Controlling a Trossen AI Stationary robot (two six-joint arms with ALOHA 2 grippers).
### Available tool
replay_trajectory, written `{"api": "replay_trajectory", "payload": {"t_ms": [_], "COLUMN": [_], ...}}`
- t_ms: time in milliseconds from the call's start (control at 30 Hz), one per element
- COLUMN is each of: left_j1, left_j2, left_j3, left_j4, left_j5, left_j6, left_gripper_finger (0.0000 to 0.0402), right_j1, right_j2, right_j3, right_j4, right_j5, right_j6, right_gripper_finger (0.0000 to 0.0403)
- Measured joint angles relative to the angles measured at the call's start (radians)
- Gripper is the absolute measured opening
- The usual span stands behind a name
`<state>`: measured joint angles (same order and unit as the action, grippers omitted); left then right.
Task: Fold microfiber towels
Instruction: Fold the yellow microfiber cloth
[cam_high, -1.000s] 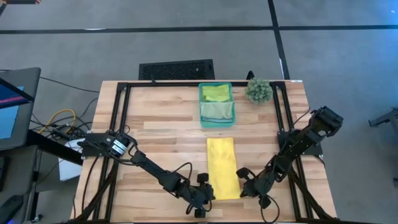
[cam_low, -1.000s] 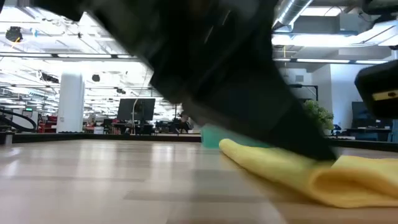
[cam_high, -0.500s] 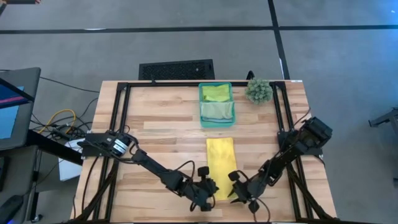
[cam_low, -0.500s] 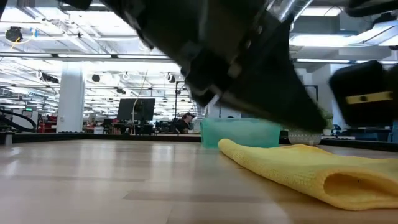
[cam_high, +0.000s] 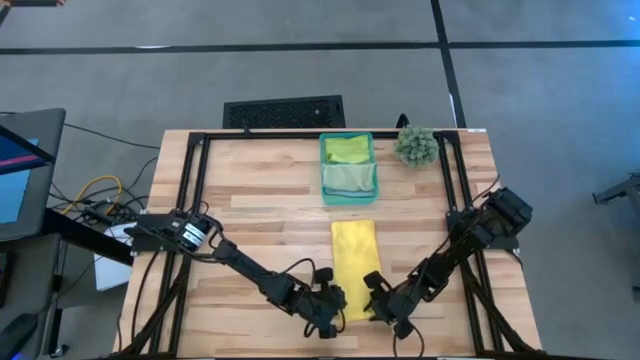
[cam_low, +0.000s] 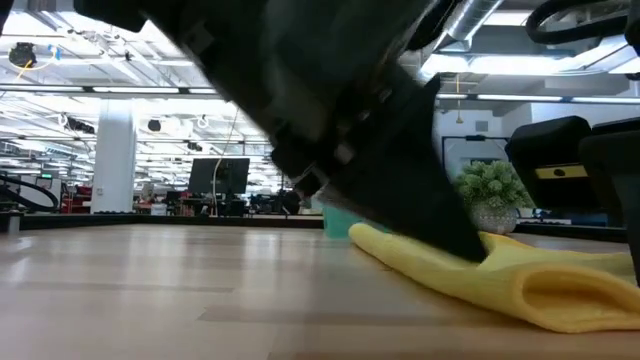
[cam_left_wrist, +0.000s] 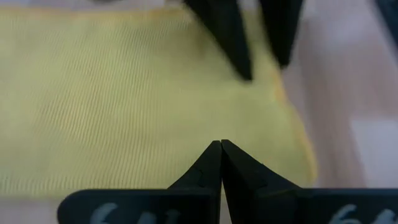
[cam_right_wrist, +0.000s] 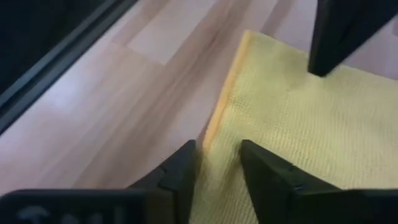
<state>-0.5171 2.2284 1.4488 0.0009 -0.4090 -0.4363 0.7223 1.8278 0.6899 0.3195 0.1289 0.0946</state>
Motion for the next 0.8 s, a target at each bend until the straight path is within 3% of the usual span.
{"api": "replay_trajectory", "payload": {"t_ms": [467,600,800], "left_j1": [-0.003,0.0,0.005], "left_j2": [0.044,0.076,0.08], "left_j3": [0.001,0.003,0.012], "left_j4": [0.152,0.218,0.287], "left_j5": [0.074,0.076,0.037], "left_j6": [0.129,0.175,0.249], "left_gripper_finger": [0.0,0.0,0.0], "right_j1": [0.023,0.041,0.063], "right_j2": [-0.065,-0.073,-0.098], "right_j3": [-0.004,-0.006,-0.009], "right_j4": [-0.155,-0.162,-0.182], "right_j5": [0.017,0.019,-0.002], "right_j6": [0.001,-0.005,-0.014], "right_gripper_finger": [0.0015,0.0009,0.0034]}}
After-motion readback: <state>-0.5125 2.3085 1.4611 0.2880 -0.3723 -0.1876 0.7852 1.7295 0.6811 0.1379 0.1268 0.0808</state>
